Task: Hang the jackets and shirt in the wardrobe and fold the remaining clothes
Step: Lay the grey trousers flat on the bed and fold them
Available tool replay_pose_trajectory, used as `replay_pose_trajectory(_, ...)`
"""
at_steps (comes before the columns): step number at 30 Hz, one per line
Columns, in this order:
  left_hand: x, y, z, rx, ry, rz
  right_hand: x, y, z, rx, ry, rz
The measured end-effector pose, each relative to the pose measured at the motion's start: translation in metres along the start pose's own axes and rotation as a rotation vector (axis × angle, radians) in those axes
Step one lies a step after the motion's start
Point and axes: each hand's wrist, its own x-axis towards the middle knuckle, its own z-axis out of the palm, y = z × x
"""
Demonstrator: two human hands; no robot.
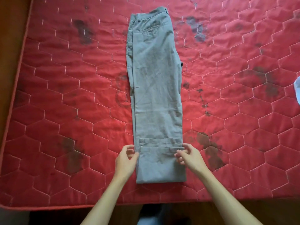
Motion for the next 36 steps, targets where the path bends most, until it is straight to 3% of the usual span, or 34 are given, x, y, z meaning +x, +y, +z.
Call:
replay_pose_trajectory(2,0.005,0.001,0.004,0.113,0.0,0.045,0.012,0.003,0.001,-0.271,0.128,-0.015)
replay_pose_trajectory(5,0.008,0.002,0.012,0.149,-0.082,0.057,0.012,0.002,0.004,-0.4,0.259,-0.108)
replay_pose_trajectory(9,0.006,0.002,0.03,0.347,-0.084,0.122,0.015,0.01,0.008,-0.541,0.131,-0.208)
replay_pose_trajectory(13,0.007,0.003,0.041,0.353,-0.165,0.013,0.025,0.014,0.001,-0.632,0.004,-0.282)
replay_pose_trajectory(17,0.003,-0.004,0.037,0.372,-0.067,0.213,0.03,0.011,-0.012,-0.601,-0.212,-0.519)
replay_pose_trajectory(21,0.009,0.009,0.02,0.145,-0.052,0.159,0.034,-0.006,-0.018,-0.485,-0.072,-0.722)
replay_pose_trajectory(23,0.019,0.015,0.018,0.122,0.036,0.153,0.044,-0.014,-0.015,-0.512,0.023,-0.689)
replay_pose_trajectory(26,0.032,0.022,0.023,0.17,0.14,0.174,0.062,-0.021,-0.008,-0.662,0.003,-0.475)
replay_pose_trajectory(29,0.037,0.026,0.032,0.203,0.103,0.069,0.065,-0.026,-0.005,-0.738,-0.042,-0.287)
replay_pose_trajectory(36,0.04,0.013,0.031,0.257,0.008,-0.068,0.058,-0.012,-0.012,-0.703,-0.149,-0.13)
